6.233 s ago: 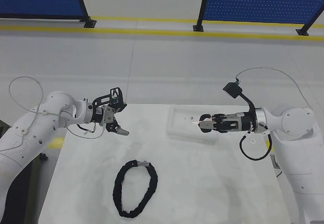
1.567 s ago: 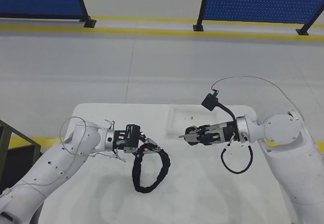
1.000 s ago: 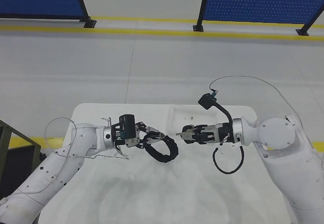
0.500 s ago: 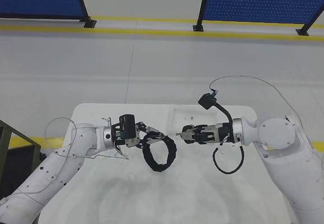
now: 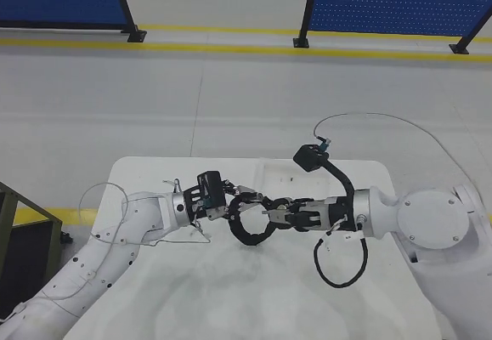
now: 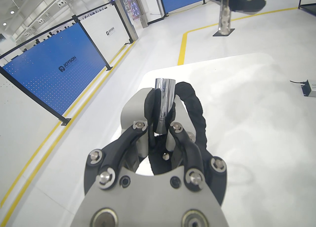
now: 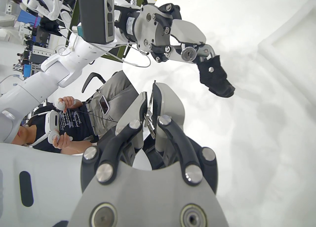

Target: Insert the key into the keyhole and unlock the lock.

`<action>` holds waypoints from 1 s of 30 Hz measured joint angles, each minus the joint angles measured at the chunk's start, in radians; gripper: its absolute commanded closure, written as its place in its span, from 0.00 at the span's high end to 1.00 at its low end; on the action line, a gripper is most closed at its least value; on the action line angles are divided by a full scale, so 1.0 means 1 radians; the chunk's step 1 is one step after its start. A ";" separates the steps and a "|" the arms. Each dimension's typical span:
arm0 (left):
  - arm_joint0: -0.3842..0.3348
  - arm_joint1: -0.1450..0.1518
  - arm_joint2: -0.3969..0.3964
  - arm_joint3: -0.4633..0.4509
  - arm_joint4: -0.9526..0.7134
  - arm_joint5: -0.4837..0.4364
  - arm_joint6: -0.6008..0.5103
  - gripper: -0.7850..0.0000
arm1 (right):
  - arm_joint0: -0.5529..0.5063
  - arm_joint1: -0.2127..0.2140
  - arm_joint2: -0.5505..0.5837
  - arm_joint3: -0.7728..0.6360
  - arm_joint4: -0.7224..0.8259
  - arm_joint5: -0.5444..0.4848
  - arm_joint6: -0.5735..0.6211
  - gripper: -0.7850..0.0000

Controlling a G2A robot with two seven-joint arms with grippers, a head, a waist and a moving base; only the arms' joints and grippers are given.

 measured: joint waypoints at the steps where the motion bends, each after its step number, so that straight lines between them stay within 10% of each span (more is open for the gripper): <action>1: -0.001 -0.006 0.006 0.003 0.008 0.007 0.014 0.00 | 0.004 0.002 -0.001 -0.013 -0.016 0.022 0.005 0.00; 30: -0.039 -0.109 0.089 0.192 0.229 0.007 0.443 0.00 | 0.037 0.041 -0.084 -0.098 -0.190 0.113 0.050 0.00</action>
